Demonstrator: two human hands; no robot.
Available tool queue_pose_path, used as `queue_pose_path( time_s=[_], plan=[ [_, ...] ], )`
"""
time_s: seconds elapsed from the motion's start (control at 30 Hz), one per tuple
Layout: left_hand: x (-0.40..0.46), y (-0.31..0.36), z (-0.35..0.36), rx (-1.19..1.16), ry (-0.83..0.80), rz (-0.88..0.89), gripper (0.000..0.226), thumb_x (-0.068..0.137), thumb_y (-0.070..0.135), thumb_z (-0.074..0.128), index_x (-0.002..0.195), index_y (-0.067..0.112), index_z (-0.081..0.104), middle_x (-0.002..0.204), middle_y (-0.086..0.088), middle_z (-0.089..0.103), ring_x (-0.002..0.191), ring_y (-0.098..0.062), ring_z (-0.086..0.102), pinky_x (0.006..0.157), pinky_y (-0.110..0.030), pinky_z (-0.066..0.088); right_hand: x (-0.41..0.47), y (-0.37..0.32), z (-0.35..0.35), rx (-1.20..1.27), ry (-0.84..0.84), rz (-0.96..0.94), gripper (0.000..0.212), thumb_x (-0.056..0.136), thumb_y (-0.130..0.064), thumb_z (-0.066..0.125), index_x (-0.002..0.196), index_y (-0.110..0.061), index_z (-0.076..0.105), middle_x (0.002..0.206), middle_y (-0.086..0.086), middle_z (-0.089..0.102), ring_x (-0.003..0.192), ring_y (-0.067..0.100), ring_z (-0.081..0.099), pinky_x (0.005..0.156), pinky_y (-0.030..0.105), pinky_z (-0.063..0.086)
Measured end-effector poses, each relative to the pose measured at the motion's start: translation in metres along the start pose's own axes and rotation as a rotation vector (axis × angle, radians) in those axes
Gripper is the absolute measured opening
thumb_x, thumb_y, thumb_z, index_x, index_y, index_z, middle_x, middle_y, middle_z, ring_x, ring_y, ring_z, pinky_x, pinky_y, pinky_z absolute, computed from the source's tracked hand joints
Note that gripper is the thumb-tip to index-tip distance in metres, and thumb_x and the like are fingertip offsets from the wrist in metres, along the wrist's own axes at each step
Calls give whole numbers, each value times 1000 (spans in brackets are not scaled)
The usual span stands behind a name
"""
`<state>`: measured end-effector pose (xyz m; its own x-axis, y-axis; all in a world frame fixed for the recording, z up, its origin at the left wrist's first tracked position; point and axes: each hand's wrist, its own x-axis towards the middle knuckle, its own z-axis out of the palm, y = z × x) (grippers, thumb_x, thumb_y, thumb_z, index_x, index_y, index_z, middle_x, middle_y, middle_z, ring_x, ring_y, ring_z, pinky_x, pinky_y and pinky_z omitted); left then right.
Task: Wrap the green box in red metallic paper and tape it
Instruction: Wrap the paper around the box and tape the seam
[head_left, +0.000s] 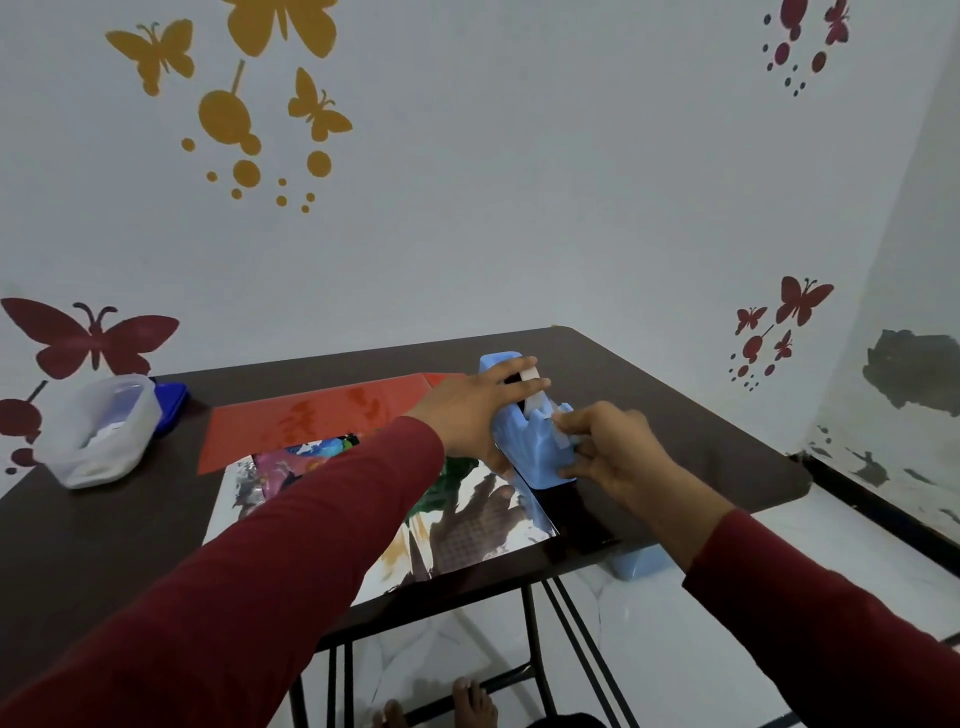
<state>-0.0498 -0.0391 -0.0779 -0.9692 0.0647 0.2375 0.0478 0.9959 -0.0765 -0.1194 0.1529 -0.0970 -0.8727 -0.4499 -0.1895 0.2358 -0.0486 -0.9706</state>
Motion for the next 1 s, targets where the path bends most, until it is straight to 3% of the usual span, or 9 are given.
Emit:
queue_pose_path(
  time_s=[0.17,0.23,0.27,0.4,0.53,0.6,0.7,0.9,1.0],
  plan=[
    [-3,6,-3,4,-24,-9,119,64,48,92,161,41,23,172,13,4,132,-23,53,95,-43,54,0,7,-5,-184,39,-114,10,88,-3,72,95,-4,78,101,12,77,91,25,74,74,38,66],
    [-3,6,-2,11,-31,-16,121,63,47,93,161,40,23,171,13,3,133,-24,53,94,-43,54,-4,7,-6,-449,74,-229,20,81,2,62,77,-11,77,75,5,73,68,12,64,58,20,55],
    [-4,6,-2,20,-35,-19,121,63,46,93,161,40,22,172,13,3,134,-24,52,93,-44,55,-5,10,-8,-561,74,-273,21,78,1,59,71,-9,76,68,5,70,62,12,57,54,22,50],
    [-8,8,-6,-20,-30,-10,115,70,38,89,162,39,20,172,13,5,138,-22,49,95,-43,53,-6,18,-26,-562,49,-204,15,89,-18,72,80,-12,83,97,-16,77,83,9,71,70,27,60],
    [-24,2,-24,-58,63,-45,90,75,37,79,155,36,39,165,13,29,139,-17,46,101,-47,49,-21,13,-30,-463,103,-350,18,93,-27,71,80,-21,82,94,-18,74,89,2,64,92,32,56],
    [-39,-5,-37,-45,116,-76,73,78,40,75,147,33,52,146,8,53,128,-19,52,100,-46,49,-34,7,-25,-445,112,-482,11,94,-28,72,89,-27,82,103,-21,74,96,-3,66,91,24,49],
    [-75,-19,-54,11,118,-210,65,79,47,77,140,32,60,124,5,61,116,-20,53,96,-42,48,-51,-3,-4,-373,34,-588,8,93,-27,75,93,-34,80,99,-19,77,92,-5,69,86,22,52],
    [-149,-55,-59,65,6,-451,75,76,50,81,143,26,58,126,2,56,121,-22,50,98,-38,47,-59,-2,61,-389,-239,-682,30,92,-20,77,99,-49,73,97,-32,71,81,-8,70,72,8,50],
    [-167,-61,-50,78,42,-470,55,86,40,76,138,28,63,123,2,59,121,-22,53,94,-36,48,-47,3,94,-544,-330,-686,47,93,-15,75,130,-43,68,114,-12,72,94,4,71,80,10,52]
  ],
)
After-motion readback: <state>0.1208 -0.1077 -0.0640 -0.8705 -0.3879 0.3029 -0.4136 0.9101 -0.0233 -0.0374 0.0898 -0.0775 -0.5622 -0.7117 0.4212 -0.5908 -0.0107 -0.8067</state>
